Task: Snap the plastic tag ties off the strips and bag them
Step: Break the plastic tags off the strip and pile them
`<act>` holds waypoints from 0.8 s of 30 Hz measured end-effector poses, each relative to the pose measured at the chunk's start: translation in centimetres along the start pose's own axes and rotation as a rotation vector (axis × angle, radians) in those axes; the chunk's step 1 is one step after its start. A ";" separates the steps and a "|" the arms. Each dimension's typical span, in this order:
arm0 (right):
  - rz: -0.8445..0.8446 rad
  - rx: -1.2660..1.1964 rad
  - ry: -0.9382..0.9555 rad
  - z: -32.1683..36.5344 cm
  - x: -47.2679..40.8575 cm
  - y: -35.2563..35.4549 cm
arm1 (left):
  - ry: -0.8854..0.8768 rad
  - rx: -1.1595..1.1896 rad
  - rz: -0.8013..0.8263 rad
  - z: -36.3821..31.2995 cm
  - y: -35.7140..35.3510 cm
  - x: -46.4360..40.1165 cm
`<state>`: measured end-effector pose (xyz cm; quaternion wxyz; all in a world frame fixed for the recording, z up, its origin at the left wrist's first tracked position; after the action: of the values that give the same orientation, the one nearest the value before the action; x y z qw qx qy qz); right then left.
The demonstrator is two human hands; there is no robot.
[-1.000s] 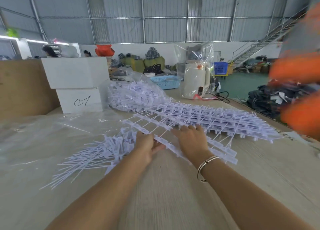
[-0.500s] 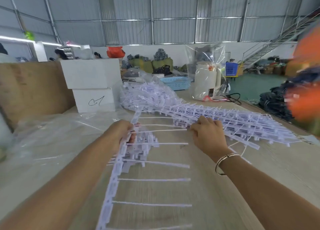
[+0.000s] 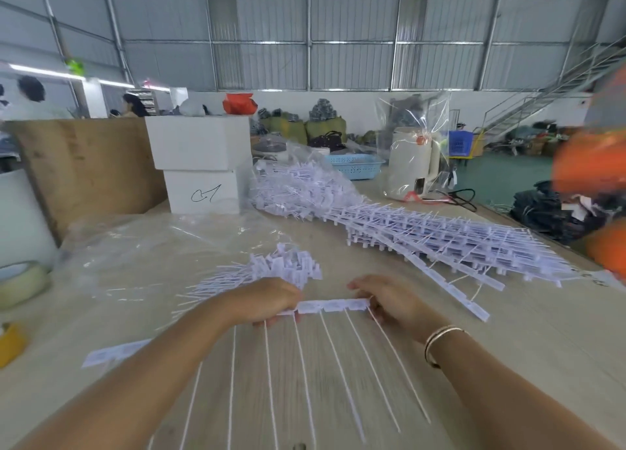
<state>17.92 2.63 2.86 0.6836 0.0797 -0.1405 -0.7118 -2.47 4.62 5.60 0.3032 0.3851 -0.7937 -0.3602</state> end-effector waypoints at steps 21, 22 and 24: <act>0.089 0.373 0.325 -0.5 -0.1 -2.9 | -0.248 -0.275 -0.600 -1.5 -3.9 0.7; 0.096 0.381 0.331 -0.5 -0.1 -3.0 | -0.255 -0.259 -0.616 -1.3 -3.9 0.8; 0.126 0.380 0.341 -0.5 0.1 -3.1 | -0.251 -0.229 -0.620 -0.9 -4.0 0.9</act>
<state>15.12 2.57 1.43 0.7131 0.3167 -0.1592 -0.6049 -0.65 1.80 3.11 0.1208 0.5242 -0.6246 -0.5661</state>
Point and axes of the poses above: each hand's wrist, its own x-axis away from the middle knuckle, its own y-axis out of the back of the hand, z = x × y, the point moved 4 cm from there along -x, towards the middle knuckle, and after that the axes turned 3 degrees about x, right-handed, at the moved point
